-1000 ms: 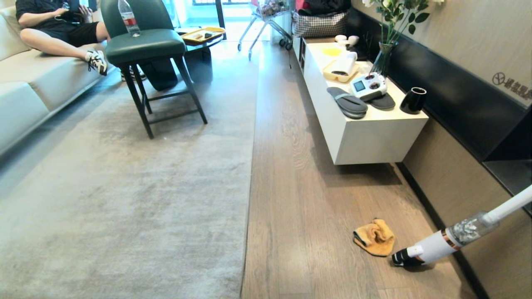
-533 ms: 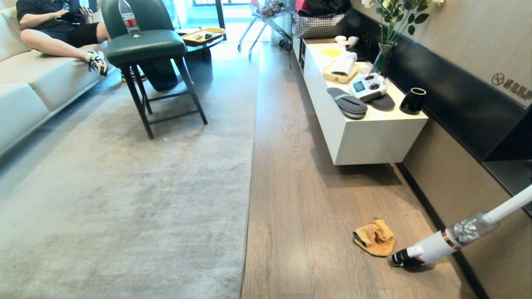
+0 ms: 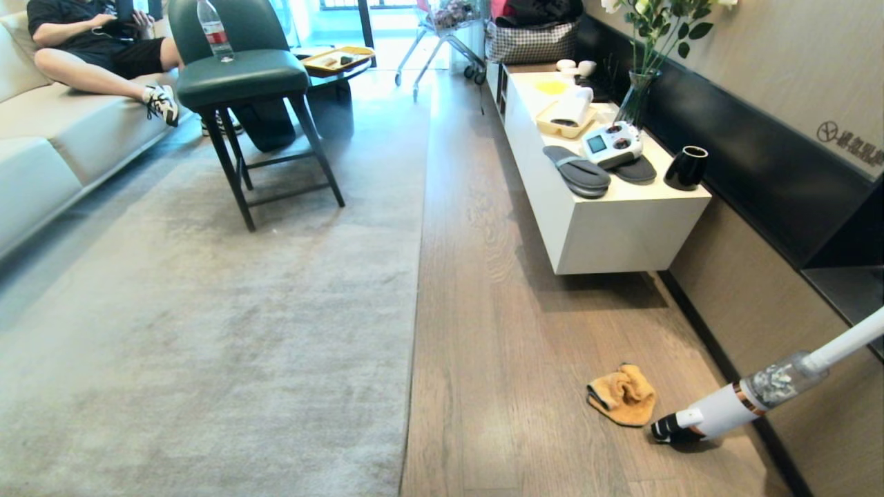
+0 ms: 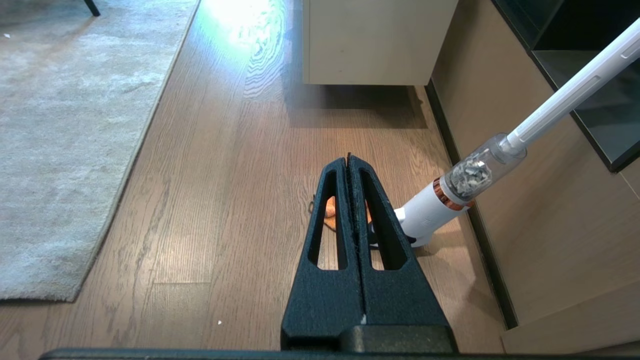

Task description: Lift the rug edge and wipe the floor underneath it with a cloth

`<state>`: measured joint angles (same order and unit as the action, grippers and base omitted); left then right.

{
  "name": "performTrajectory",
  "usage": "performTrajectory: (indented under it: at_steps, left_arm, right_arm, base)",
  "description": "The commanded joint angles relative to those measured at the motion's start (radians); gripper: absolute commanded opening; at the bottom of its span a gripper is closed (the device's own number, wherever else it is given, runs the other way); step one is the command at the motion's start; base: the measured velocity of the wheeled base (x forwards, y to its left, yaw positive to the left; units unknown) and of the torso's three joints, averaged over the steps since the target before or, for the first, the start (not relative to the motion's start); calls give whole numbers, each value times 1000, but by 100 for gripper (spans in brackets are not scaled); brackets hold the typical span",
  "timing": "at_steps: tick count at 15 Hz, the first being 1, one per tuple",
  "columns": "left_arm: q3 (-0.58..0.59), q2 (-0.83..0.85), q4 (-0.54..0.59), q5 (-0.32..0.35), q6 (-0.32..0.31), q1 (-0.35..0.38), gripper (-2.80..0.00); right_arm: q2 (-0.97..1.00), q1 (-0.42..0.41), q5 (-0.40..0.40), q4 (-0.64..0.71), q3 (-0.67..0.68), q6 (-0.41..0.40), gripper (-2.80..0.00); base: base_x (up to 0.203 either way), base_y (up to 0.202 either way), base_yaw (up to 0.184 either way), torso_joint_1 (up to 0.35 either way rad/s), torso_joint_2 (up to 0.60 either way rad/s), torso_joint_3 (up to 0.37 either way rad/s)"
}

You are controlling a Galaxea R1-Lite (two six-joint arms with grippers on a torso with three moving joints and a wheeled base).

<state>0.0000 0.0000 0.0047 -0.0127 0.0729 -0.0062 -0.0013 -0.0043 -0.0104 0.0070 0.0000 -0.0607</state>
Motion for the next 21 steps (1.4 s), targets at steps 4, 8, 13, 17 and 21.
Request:
performTrajectory:
  at_steps: [4, 8, 13, 17, 21]
  left_arm:
    - [0, 0, 0, 0, 1, 0, -280]
    - [0, 0, 0, 0, 1, 0, -280]
    - [0, 0, 0, -1, 1, 0, -280]
    - [0, 0, 0, -1, 1, 0, -280]
    - [0, 0, 0, -1, 1, 0, -280]
  right_arm:
    - [1, 0, 0, -1, 0, -1, -280]
    - [1, 0, 0, 1, 0, 1, -280]
    - [1, 0, -2, -1, 0, 27, -280]
    - [1, 0, -3, -1, 0, 41, -280]
    - [1, 1, -5, -1, 0, 41, -280]
  base:
    - [0, 0, 0, 0, 0, 0]
    - [0, 0, 0, 0, 0, 0]
    - [0, 0, 0, -24, -93, -136]
    - [0, 0, 0, -39, -383, -430]
    - [0, 0, 0, 11, -434, -422]
